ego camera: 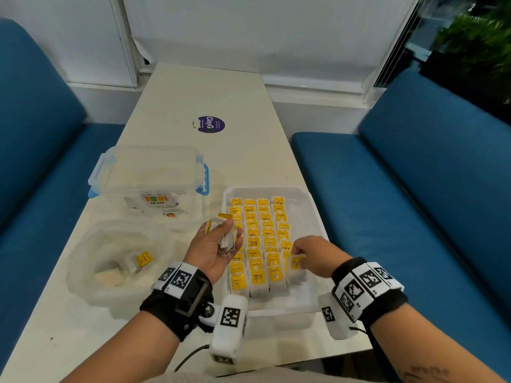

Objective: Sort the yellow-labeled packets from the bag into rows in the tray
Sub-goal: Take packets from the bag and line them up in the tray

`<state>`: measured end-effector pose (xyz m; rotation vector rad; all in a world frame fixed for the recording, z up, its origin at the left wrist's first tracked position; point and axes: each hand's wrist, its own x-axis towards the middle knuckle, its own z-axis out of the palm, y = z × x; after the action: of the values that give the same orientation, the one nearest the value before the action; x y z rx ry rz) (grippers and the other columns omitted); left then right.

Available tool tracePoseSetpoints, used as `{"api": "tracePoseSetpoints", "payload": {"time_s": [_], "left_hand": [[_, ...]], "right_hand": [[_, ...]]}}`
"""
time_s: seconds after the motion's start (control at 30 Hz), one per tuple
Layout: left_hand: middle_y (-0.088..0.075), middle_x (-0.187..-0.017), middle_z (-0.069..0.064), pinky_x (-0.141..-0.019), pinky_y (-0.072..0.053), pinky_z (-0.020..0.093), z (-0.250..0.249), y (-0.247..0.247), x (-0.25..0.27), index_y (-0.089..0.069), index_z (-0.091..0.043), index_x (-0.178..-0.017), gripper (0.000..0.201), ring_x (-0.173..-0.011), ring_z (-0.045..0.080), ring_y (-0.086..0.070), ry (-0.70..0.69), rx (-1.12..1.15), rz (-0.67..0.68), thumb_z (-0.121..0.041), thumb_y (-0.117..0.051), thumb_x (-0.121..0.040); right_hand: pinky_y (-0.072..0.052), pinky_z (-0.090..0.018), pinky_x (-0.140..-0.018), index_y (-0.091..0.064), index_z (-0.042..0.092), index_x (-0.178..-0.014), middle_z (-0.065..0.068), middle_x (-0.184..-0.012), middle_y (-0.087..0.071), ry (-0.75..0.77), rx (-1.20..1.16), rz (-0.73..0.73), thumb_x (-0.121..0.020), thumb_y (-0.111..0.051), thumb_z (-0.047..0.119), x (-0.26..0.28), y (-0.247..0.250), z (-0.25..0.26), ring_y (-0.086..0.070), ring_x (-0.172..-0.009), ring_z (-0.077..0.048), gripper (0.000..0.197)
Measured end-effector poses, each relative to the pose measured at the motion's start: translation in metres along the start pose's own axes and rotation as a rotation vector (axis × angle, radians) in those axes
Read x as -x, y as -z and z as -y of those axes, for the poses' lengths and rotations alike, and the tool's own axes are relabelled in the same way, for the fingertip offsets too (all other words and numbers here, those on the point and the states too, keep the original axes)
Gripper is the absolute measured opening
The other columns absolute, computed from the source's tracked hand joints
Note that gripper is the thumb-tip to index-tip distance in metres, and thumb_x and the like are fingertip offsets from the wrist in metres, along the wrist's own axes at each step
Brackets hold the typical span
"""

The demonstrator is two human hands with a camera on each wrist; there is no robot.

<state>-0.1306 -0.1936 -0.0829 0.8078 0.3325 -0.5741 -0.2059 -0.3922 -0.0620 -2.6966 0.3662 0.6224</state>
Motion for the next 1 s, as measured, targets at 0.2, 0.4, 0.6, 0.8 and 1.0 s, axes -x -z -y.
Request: {"api": "tracePoseSetpoints", "payload": {"time_s": [0.2, 0.4, 0.6, 0.8, 1.0], "left_hand": [[-0.062, -0.09, 0.011, -0.052, -0.056, 0.024, 0.004, 0.0, -0.002, -0.055, -0.012, -0.092, 0.008, -0.066, 0.016, -0.067, 0.023, -0.02, -0.01, -0.006, -0.059, -0.088], [-0.062, -0.084, 0.009, -0.052, -0.056, 0.023, 0.007, -0.003, -0.002, -0.056, -0.011, -0.091, 0.008, -0.06, 0.014, -0.068, 0.044, -0.025, 0.024, -0.005, -0.058, -0.087], [-0.062, -0.084, 0.01, -0.053, -0.056, 0.024, 0.009, -0.002, -0.004, -0.057, -0.01, -0.095, 0.009, -0.06, 0.013, -0.068, 0.07, -0.069, 0.037, -0.007, -0.059, -0.087], [-0.062, -0.083, 0.012, -0.052, -0.056, 0.025, 0.01, -0.003, -0.004, -0.056, -0.01, -0.093, 0.006, -0.063, 0.016, -0.067, 0.093, -0.082, 0.037, -0.008, -0.058, -0.087], [-0.063, -0.086, 0.013, -0.052, -0.057, 0.027, 0.01, -0.005, -0.002, -0.057, -0.011, -0.093, 0.005, -0.063, 0.018, -0.069, 0.122, -0.078, 0.038, -0.01, -0.057, -0.089]], "right_hand": [[-0.038, -0.022, -0.085, -0.058, 0.007, -0.122, -0.009, -0.128, -0.055, -0.03, 0.16, 0.209, -0.092, -0.045, 0.001, -0.001, -0.015, 0.003, -0.053, -0.116, -0.023, 0.034], [-0.046, -0.029, -0.091, -0.053, 0.005, -0.129, -0.012, -0.128, -0.058, -0.044, 0.301, 0.33, -0.088, -0.054, -0.001, -0.005, -0.015, 0.009, -0.058, -0.111, -0.025, 0.041], [-0.04, -0.013, -0.041, -0.059, 0.002, -0.117, -0.011, -0.097, -0.069, -0.075, 0.324, 0.366, -0.089, -0.055, 0.002, -0.014, -0.015, 0.005, -0.049, -0.042, -0.004, 0.028], [-0.043, -0.022, -0.053, -0.049, 0.006, -0.117, -0.014, -0.113, -0.064, -0.136, 0.278, 0.289, -0.09, -0.057, 0.006, -0.017, -0.015, 0.01, -0.067, -0.096, -0.028, 0.028], [-0.05, -0.029, -0.083, -0.063, 0.001, -0.093, -0.013, -0.115, -0.067, -0.145, 0.358, 0.293, -0.09, -0.061, 0.016, -0.02, -0.009, 0.014, -0.064, -0.106, -0.026, 0.016]]}}
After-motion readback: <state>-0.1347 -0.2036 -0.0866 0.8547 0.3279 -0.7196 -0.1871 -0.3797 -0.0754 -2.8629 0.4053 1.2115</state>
